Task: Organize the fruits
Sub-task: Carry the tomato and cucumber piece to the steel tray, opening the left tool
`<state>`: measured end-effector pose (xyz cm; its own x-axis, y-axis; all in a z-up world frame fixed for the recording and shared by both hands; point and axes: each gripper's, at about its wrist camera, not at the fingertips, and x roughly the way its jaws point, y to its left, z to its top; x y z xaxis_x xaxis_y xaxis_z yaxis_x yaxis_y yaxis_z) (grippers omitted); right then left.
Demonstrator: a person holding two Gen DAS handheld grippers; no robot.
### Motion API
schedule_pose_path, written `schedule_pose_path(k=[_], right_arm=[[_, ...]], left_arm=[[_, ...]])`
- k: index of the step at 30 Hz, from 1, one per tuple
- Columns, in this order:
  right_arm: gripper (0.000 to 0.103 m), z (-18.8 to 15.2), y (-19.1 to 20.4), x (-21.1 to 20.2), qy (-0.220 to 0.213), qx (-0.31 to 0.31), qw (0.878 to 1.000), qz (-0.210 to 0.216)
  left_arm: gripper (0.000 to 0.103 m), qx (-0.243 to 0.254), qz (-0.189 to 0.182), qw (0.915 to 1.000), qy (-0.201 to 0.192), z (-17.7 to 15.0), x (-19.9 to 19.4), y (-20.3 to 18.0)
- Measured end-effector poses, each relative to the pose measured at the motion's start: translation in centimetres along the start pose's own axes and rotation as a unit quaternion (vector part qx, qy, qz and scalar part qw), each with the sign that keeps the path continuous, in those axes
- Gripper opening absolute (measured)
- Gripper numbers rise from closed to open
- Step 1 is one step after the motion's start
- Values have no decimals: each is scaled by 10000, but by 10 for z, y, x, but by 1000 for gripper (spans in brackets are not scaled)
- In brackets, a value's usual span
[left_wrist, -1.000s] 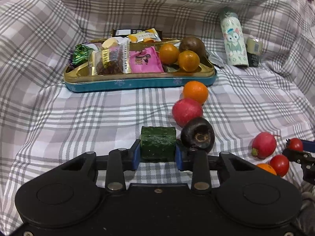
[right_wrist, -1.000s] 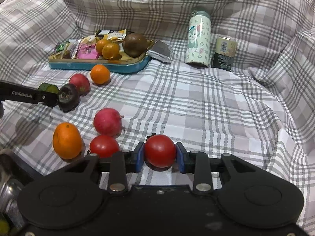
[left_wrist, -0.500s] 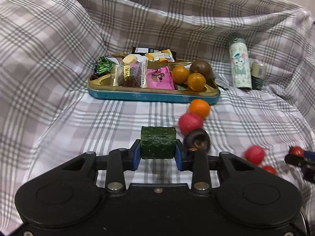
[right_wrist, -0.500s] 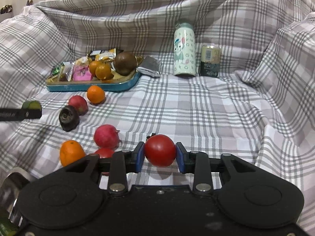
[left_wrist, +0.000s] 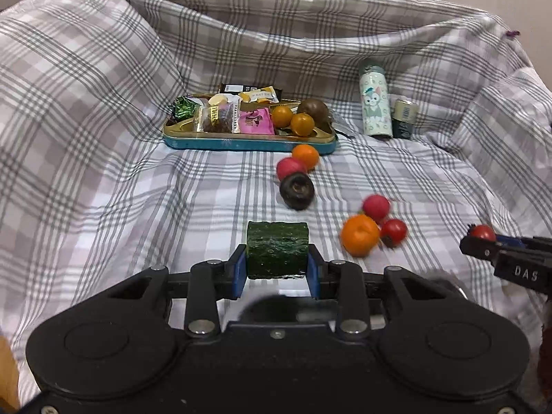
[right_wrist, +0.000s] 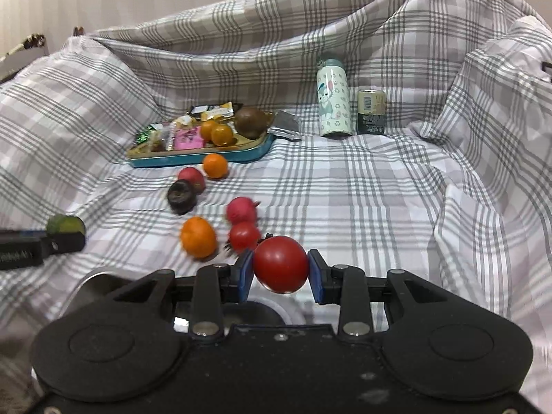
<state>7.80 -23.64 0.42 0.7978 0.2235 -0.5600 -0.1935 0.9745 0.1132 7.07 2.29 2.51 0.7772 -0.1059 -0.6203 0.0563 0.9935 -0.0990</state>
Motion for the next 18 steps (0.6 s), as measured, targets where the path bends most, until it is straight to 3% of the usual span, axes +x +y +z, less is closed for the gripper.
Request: schedule_pose_path(k=[9,18], right_arm=[[34,-40,15,-31,99,-38,9999,55],[34,-59,25,-39,4,-204,9998,28]], left_arm=[[43,13,-376,9992,153,-51,-31,-24],[43,384,-675,9966,273,-79,-40,-45]])
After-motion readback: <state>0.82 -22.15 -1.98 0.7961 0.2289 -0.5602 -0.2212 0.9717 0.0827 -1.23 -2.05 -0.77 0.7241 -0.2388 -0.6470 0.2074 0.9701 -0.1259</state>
